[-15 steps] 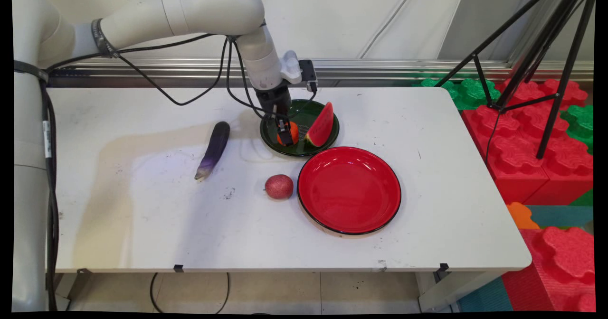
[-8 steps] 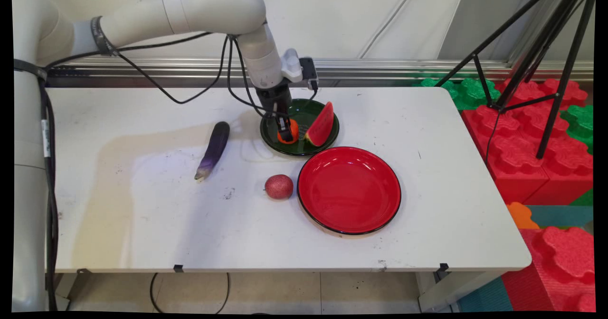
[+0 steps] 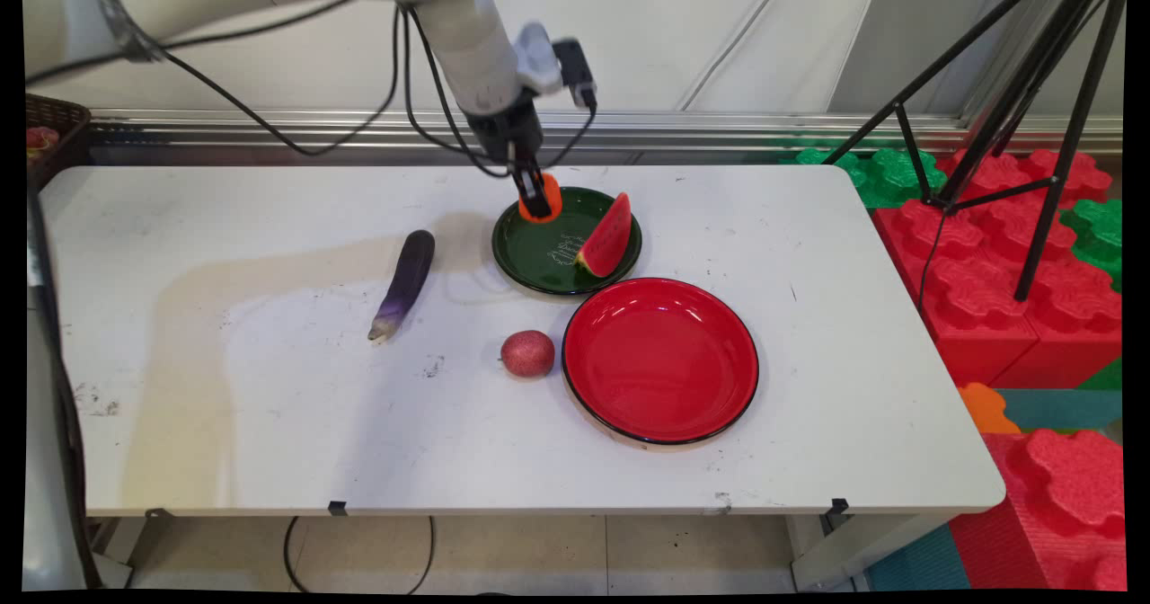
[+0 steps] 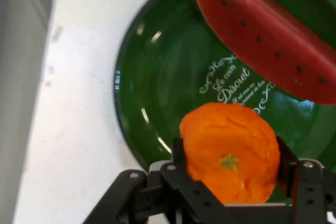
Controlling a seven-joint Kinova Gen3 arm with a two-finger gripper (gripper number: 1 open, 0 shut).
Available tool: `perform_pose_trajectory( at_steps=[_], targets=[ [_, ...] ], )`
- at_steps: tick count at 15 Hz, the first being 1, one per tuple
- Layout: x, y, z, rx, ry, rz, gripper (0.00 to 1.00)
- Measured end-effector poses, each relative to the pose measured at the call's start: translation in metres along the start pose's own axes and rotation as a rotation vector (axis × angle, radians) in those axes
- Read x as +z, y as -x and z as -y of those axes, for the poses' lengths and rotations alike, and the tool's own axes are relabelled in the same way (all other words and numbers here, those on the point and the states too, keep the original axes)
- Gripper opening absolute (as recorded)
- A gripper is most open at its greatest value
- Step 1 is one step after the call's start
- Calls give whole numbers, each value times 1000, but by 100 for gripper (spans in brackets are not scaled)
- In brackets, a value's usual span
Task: Place the picked object on the table
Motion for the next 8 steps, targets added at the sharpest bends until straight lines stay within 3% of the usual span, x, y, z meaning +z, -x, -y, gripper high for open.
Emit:
perform_pose_trajectory(
  at_steps=[4,8],
  targets=[
    [-60,5,-6,-71,-71,-58,0],
    [-111,25,-27,-145,-102,-99,0]
  ],
)
